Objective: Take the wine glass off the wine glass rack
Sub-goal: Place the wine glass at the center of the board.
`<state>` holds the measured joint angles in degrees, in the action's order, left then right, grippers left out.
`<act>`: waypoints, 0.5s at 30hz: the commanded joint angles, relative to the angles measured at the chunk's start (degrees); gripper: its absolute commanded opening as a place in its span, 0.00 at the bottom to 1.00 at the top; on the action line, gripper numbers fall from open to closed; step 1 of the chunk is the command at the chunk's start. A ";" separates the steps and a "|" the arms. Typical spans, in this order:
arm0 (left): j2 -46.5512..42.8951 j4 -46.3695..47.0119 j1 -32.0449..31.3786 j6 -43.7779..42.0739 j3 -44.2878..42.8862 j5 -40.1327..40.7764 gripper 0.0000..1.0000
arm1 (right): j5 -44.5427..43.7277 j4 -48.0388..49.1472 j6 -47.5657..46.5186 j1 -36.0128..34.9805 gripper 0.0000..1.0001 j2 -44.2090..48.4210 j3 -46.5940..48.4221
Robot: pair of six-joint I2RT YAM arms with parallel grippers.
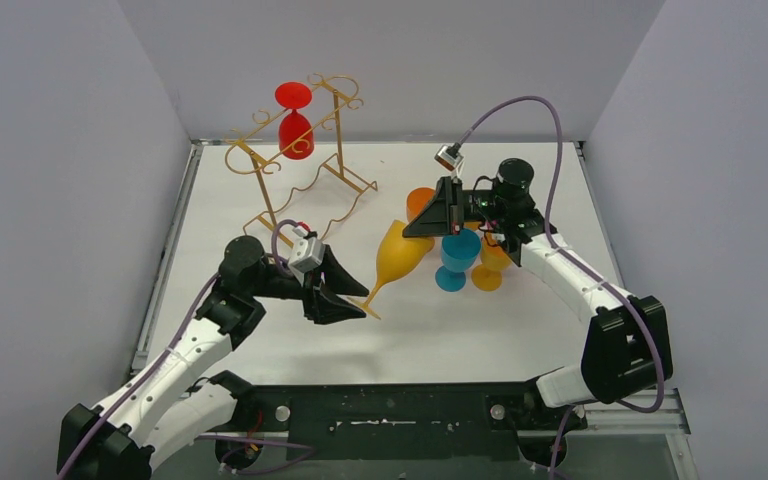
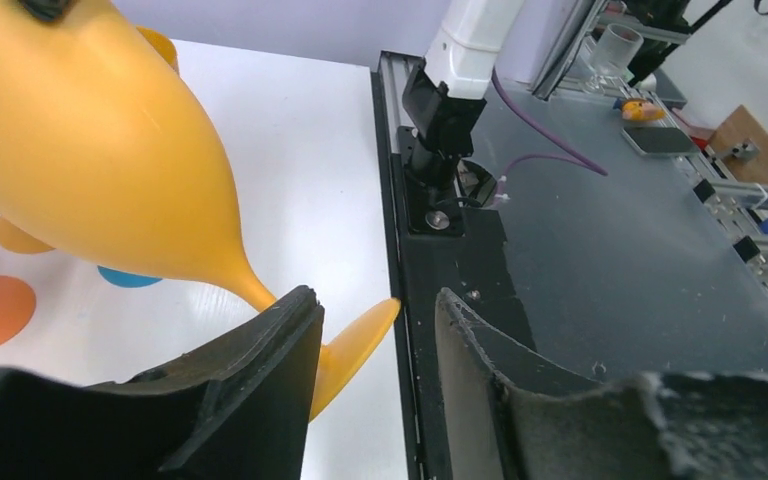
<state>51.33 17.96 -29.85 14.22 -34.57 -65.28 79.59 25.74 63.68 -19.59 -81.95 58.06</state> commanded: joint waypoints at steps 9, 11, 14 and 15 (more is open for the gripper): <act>-1.63 -15.53 0.40 -8.80 -7.47 18.28 0.63 | -12.88 -36.74 -31.90 -1.45 0.00 2.96 8.67; -2.30 -16.64 0.57 -8.63 -8.25 24.12 0.66 | -19.78 -42.36 -36.77 -2.93 0.00 3.27 10.17; -3.74 -17.85 0.75 -7.07 -9.80 35.18 0.73 | -32.76 -48.13 -42.28 -7.13 0.00 3.82 12.48; -4.29 -18.79 0.87 -5.80 -10.21 39.84 0.75 | -36.67 -48.57 -43.54 -8.84 0.00 4.22 12.66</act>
<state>49.69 2.26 -29.52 7.22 -40.34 -43.29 60.03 -14.57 30.89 -23.38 -81.34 66.63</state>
